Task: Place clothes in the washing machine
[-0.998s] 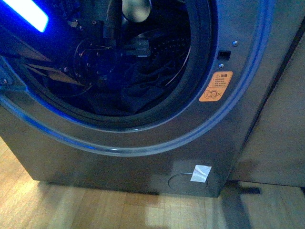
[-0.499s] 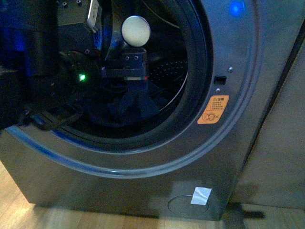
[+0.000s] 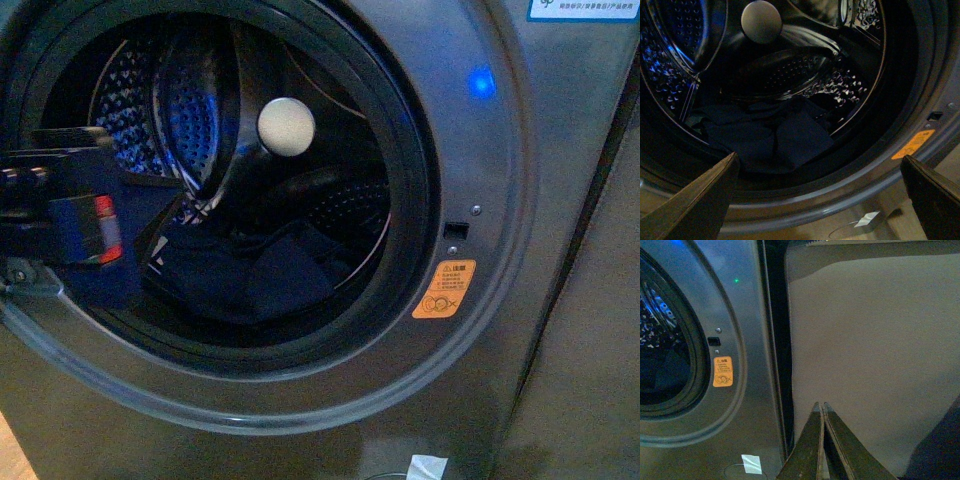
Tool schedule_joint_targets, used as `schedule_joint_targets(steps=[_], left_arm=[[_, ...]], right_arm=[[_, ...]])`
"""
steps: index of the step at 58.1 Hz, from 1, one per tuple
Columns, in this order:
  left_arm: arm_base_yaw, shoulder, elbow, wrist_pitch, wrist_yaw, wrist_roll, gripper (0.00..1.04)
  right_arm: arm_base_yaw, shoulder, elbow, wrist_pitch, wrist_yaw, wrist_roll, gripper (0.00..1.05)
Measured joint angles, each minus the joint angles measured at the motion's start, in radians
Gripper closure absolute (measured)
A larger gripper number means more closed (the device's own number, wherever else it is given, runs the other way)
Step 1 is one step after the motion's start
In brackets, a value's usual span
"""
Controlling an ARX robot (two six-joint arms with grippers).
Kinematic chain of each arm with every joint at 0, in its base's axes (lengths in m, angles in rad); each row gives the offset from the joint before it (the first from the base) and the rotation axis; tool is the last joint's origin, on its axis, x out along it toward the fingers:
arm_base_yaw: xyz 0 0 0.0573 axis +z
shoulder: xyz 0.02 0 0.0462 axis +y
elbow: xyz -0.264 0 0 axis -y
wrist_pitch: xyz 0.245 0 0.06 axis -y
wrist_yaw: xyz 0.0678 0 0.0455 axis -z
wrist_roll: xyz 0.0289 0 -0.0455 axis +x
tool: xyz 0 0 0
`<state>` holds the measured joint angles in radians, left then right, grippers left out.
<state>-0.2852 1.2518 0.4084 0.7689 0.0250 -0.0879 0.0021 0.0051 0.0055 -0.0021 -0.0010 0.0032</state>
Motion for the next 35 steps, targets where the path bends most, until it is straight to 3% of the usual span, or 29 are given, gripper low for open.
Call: schedule_joint_targets(steps=[12, 15, 19, 29, 35], left_arm=[[0.009, -0.263, -0.123, -0.144, 0.002, 0.020, 0.07], [-0.006, -0.338, -0.176, -0.124, -0.162, 0.047, 0.18], [0.003, -0.438, -0.233, -0.158, -0.265, 0.061, 0.29], [0.075, -0.629, -0.318, -0.243, -0.229, 0.071, 0.61], [0.127, -0.713, -0.344, -0.298, -0.178, 0.078, 0.88]], right_arm=[[0.000, 0.000, 0.000, 0.000, 0.000, 0.000, 1.02], [0.000, 0.000, 0.000, 0.000, 0.000, 0.000, 1.02], [0.000, 0.000, 0.000, 0.000, 0.000, 0.000, 1.02], [0.000, -0.001, 0.000, 0.000, -0.001, 0.000, 1.02], [0.000, -0.001, 0.000, 0.000, 0.000, 0.000, 1.02]])
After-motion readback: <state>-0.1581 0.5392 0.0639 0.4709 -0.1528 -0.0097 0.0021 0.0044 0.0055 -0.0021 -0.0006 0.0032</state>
